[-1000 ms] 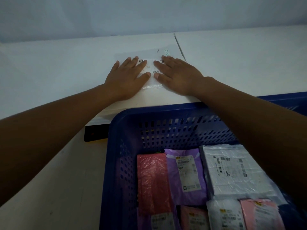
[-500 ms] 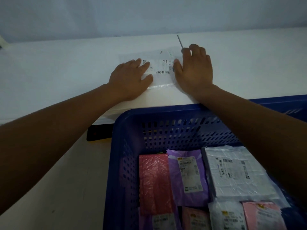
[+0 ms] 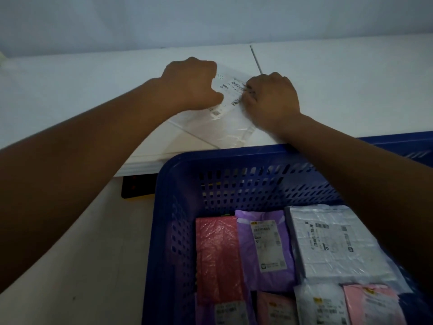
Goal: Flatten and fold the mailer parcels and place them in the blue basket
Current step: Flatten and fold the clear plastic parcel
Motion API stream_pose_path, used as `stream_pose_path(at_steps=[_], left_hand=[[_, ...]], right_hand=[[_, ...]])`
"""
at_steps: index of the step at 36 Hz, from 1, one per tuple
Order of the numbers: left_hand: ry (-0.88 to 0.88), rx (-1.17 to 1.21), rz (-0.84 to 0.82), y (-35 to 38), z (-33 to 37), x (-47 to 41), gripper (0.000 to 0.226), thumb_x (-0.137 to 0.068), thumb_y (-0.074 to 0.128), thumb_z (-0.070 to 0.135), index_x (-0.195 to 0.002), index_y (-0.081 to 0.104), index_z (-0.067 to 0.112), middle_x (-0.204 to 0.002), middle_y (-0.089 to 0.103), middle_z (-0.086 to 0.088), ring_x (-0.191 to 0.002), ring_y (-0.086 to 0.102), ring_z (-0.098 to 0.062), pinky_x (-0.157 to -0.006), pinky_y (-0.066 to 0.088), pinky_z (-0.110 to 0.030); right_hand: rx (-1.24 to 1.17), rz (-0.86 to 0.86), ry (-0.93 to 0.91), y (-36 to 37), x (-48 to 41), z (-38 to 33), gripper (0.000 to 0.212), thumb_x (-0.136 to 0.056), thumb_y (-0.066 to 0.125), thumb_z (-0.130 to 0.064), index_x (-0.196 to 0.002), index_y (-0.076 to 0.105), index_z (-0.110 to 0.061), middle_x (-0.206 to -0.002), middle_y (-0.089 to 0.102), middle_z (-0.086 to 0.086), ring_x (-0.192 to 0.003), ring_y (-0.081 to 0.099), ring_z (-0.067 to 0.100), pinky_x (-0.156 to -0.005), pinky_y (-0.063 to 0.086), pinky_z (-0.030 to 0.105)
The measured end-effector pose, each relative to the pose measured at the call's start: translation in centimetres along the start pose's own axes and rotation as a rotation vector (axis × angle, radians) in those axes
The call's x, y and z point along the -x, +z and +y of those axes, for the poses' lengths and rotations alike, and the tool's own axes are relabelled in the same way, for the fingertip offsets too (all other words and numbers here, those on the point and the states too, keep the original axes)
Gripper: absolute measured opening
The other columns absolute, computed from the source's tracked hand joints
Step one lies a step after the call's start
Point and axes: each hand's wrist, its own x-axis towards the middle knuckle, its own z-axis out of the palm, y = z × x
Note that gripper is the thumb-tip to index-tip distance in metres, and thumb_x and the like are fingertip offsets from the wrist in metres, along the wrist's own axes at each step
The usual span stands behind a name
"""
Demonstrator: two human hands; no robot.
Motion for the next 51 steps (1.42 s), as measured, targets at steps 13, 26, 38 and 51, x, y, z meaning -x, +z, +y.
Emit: stream_pose_path(at_steps=[13, 26, 38, 51], left_hand=[[-0.124, 0.106, -0.211, 4.7, 1.3, 0.3, 0.067, -0.099, 0.012, 0.062, -0.158, -0.001, 0.033, -0.166, -0.008, 0.006, -0.153, -0.006, -0.017, -0.115, -0.007, -0.066], [-0.194, 0.151, -0.199, 4.8, 1.0, 1.1, 0.061, -0.105, 0.012, 0.046, -0.159, -0.003, 0.022, -0.166, -0.01, -0.001, -0.153, -0.009, -0.019, -0.118, -0.008, -0.06], [-0.004, 0.158, -0.067, 5.1, -2.1, 3.0, 0.062, -0.106, 0.018, 0.045, -0.159, 0.003, 0.018, -0.167, -0.005, -0.002, -0.153, -0.005, -0.015, -0.124, -0.002, -0.041], [0.142, 0.215, -0.183, 4.8, -3.8, 3.7, 0.062, -0.106, 0.018, 0.05, -0.159, 0.004, 0.021, -0.166, -0.005, 0.0, -0.152, -0.007, -0.012, -0.119, -0.004, -0.029]], right_hand=[[0.012, -0.093, -0.043, -0.6, -0.3, -0.4, 0.048, -0.093, 0.037, -0.028, -0.134, 0.058, -0.015, -0.147, 0.05, 0.011, -0.14, 0.04, 0.028, -0.111, 0.031, 0.043], [-0.14, -0.422, 0.018, 0.4, -1.4, -3.6, 0.059, -0.105, 0.019, -0.044, -0.158, 0.018, -0.018, -0.166, 0.012, 0.006, -0.153, 0.007, 0.024, -0.123, 0.008, 0.048], [0.021, -0.248, 0.027, -0.9, -1.7, -3.3, 0.04, -0.096, 0.037, -0.022, -0.131, 0.049, -0.01, -0.137, 0.051, 0.011, -0.134, 0.041, 0.027, -0.113, 0.029, 0.042], [-0.108, -0.412, 0.006, 0.5, -0.8, -5.1, 0.069, -0.101, 0.02, -0.052, -0.156, 0.018, -0.011, -0.165, 0.013, 0.013, -0.153, 0.008, 0.023, -0.124, 0.009, 0.044]])
